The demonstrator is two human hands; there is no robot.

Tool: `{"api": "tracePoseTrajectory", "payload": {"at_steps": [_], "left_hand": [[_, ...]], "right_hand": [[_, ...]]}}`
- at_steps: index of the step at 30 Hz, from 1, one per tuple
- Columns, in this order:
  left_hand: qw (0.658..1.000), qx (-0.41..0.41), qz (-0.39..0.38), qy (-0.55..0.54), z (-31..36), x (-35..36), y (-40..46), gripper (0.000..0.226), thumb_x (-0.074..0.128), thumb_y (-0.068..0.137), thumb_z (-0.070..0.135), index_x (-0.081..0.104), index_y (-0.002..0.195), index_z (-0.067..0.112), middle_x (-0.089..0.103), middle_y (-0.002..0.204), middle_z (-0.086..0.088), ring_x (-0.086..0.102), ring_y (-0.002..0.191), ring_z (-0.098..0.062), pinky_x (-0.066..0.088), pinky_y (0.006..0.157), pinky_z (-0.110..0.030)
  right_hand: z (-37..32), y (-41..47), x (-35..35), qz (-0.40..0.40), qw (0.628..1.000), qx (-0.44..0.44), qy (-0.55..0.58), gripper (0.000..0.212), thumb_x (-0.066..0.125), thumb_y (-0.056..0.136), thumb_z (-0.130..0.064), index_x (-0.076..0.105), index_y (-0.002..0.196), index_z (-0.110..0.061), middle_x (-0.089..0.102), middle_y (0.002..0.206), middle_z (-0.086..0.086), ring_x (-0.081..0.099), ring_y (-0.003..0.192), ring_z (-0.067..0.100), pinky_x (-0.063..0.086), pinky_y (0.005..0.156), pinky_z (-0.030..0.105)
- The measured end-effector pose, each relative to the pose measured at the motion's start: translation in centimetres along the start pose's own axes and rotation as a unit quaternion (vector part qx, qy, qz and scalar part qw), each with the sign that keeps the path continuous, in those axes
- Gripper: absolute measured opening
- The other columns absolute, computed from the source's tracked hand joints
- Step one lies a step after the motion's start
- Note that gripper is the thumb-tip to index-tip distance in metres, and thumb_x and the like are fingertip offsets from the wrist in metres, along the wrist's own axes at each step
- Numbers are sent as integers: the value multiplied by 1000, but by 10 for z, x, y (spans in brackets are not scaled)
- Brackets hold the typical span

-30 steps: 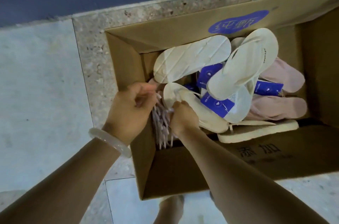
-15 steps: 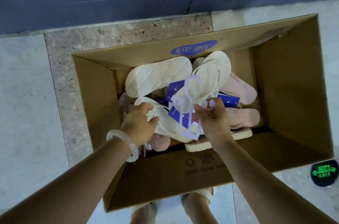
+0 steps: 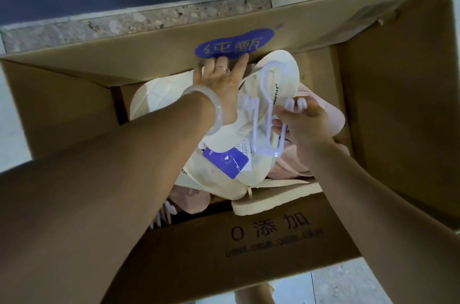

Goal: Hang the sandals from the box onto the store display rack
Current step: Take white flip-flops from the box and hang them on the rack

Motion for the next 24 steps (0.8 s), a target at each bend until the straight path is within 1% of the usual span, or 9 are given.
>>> {"api": "tracePoseTrajectory", "payload": {"at_steps": [4,7,9,13,16,18,20,22,24], "left_hand": [[999,-34,-11,-19,2,-5,-2,52,58,80,21,42,129,15,22,139,-14,26,125,-37,34,103,-50],[996,-80,-24,-25,-8,0,-22,44,55,84,20,44,126,14,26,135,-15,31,120,-36,42,91,-43],[996,-92,-14,-2,-16,1,-41,41,55,83,16,47,123,12,34,132,-16,31,122,-35,42,89,-41],[980,-154,73,-98,-35,10,-93,41,58,79,7,49,120,10,38,131,-15,32,122,-34,44,92,-41],[927,-267,129,-229,-57,17,-131,62,62,75,1,41,132,13,23,142,-16,26,127,-35,43,100,-46],[886,-345,116,-286,-68,22,-149,80,64,75,-1,26,142,18,12,147,-14,21,132,-35,40,104,-44],[819,-451,77,-347,-80,27,-163,89,67,76,1,15,146,19,9,151,-14,24,135,-37,36,108,-46],[754,-517,24,-405,-95,41,-171,77,66,77,2,25,142,5,30,145,-22,39,128,-40,39,105,-47],[685,-506,1,-524,-101,53,-173,53,64,77,-3,47,128,-3,55,124,-25,55,112,-40,45,98,-48]], "right_hand": [[-5,-1,17,-76,997,11,28,24,63,80,0,45,71,-13,57,59,-8,59,52,8,55,62,26],[-5,-9,30,-122,990,61,19,13,61,85,-2,50,85,-9,62,72,4,62,61,17,56,73,31],[-2,-17,35,-127,989,78,10,12,60,86,-2,49,87,-8,58,72,6,57,62,18,54,69,30],[15,-43,40,-118,987,103,38,17,59,83,0,48,77,-11,54,67,4,52,63,19,49,66,33],[31,-64,43,-111,983,133,61,32,60,81,2,45,62,-18,50,58,0,49,59,20,48,70,37],[39,-79,51,-143,978,142,49,33,60,82,-1,40,62,-18,46,61,3,48,62,21,47,65,33],[43,-95,59,-175,974,138,25,26,60,84,-5,40,70,-14,44,67,8,48,65,21,46,61,30],[45,-106,64,-185,974,130,19,20,60,85,-7,43,77,-13,45,70,9,48,68,22,45,59,28],[42,-109,65,-169,977,125,36,27,59,87,-6,40,69,-13,48,60,1,50,58,16,43,53,24]]}}
Point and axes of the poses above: each hand's wrist, its own y-axis towards the middle knuckle, its own x-axis out of the palm, z = x × y, the point moved 5 cm from there along y, towards the middle knuckle
